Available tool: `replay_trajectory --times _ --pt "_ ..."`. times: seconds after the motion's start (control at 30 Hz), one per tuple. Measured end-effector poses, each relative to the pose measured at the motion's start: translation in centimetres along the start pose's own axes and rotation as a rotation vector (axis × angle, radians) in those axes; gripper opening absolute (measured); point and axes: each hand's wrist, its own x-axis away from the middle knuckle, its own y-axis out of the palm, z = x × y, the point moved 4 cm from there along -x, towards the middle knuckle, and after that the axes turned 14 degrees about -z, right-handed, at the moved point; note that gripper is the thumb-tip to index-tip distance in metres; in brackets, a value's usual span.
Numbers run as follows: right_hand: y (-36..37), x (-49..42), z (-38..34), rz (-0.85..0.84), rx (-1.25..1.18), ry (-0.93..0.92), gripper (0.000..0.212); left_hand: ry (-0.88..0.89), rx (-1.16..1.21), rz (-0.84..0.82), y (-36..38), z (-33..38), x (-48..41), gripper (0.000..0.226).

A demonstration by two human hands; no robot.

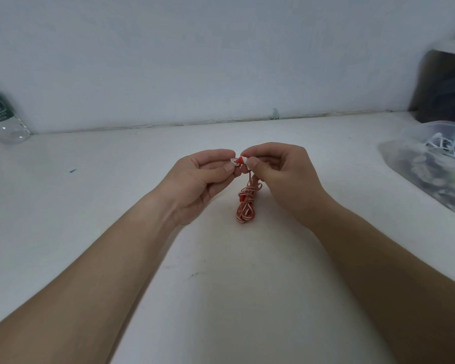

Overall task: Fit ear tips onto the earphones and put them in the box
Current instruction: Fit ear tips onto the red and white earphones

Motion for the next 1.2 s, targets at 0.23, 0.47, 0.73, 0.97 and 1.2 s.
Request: replay_trajectory --times 0.23,0.47,0.73,0.97,1.2 --pt "-0.12 -0.01 0.15 0.032 0.051 0.008 0.013 0.029 -0.126 0.022 -0.16 0.24 -0.05 0.023" --pt "-0.27 -0.06 0.33 0.035 0.067 0.009 0.01 0.036 -0.179 0.024 -0.15 0.33 -0.03 0.021" --pt "-0.18 -0.03 0.26 0.009 0.04 0.002 0.008 0.02 -0.12 0.017 -0.2 0.18 -0.09 0.019" --pt "-0.06 0.24 -0.13 -0.06 -0.095 0.02 0.011 0.004 -0.039 -0.026 -0.11 -0.02 -0.13 0.018" --pt "-0.09 0.31 -0.25 -0.097 -0.122 0.023 0.014 -0.017 0.023 -0.084 -0.06 -0.18 -0.17 0.022"
